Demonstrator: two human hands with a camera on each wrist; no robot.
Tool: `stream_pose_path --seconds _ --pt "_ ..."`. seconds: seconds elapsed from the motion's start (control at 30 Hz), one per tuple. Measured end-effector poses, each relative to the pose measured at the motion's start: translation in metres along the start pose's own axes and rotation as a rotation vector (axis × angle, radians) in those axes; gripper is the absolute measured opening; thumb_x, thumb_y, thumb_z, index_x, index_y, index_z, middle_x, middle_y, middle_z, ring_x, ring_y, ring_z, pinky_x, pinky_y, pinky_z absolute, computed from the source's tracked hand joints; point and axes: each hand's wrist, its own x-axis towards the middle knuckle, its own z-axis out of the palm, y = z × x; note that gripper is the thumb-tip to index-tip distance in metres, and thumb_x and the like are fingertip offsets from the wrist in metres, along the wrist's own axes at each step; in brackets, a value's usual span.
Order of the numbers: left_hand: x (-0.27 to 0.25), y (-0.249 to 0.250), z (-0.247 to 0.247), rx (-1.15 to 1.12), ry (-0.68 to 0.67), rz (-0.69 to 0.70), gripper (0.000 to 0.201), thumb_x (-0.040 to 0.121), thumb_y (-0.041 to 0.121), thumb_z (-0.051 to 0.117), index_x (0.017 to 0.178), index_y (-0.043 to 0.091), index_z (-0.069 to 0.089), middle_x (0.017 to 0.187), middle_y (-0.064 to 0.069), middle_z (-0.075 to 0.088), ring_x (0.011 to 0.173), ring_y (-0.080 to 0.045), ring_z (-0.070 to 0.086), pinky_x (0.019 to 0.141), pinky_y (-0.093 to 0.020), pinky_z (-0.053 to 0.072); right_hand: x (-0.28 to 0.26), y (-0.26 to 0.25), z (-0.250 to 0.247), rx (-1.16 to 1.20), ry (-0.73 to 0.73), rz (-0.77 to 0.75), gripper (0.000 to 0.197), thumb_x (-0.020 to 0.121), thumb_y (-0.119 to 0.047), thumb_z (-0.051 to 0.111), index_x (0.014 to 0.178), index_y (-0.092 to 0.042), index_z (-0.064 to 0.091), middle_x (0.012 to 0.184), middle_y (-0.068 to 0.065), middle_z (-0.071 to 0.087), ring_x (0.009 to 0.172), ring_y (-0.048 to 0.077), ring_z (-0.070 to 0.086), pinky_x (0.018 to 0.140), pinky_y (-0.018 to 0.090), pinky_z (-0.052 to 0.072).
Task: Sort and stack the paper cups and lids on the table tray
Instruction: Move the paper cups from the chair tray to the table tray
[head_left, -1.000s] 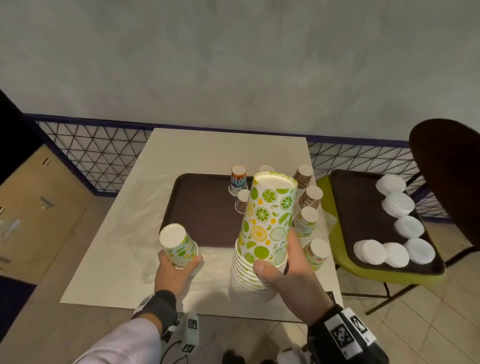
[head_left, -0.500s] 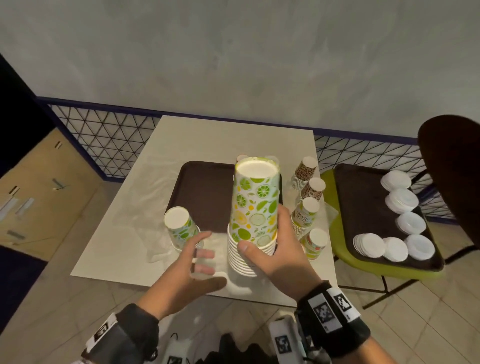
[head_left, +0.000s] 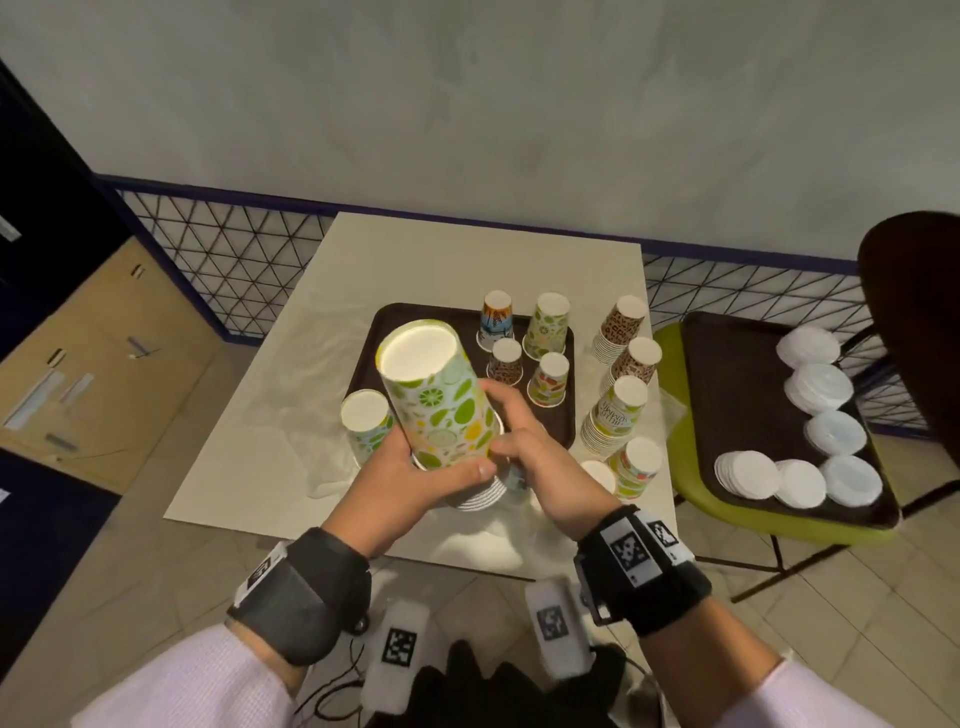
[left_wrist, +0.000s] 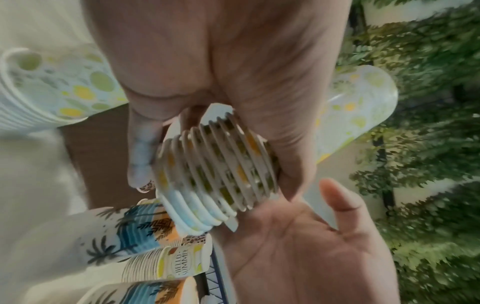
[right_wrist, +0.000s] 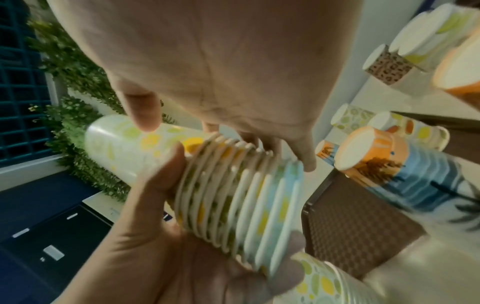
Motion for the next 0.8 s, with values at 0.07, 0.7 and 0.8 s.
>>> stream_pose_path --seconds 0.07,0.7,0.8 --pt "0.005 -0.017 -0.003 0.009 0.045 -0.033 0.072 0.068 0.034 0.094 0.132 0.027 0.063 0.123 0.0 0.075 0.116 -0.025 0.071 0.098 -0.054 0.058 -0.001 -0.002 -0.003 -0.131 0.042 -0.014 0.06 0.089 -0.032 0.051 0.147 -0.033 0.043 0.149 -0.008 0.049 0.137 0.008 0.046 0.118 0.037 0.036" --pt "0.055 -0.14 0.024 0.238 0.259 -0.186 0.081 0.063 0.045 0.094 0.131 0.042 0.049 0.123 0.011 0.07 0.114 -0.016 0.068 0.102 -0.044 0.054 -0.091 0.066 -0.171 -0.463 0.953 0.013 0.014 0.087 -0.033 0.058 0.096 -0.035 0.068 0.101 0.009 0.066 0.082 0.02 0.06 0.077 0.04 0.053" --pt "0.053 -0.146 0.029 0.275 0.288 -0.174 0.081 0.065 0.04 0.093 0.131 0.04 0.046 0.125 0.006 0.068 0.114 -0.019 0.066 0.102 -0.041 0.051 -0.102 0.087 -0.185 -0.484 0.952 0.066 0.013 0.092 -0.022 0.061 0.095 -0.033 0.068 0.105 0.006 0.067 0.089 0.019 0.061 0.076 0.028 0.045"
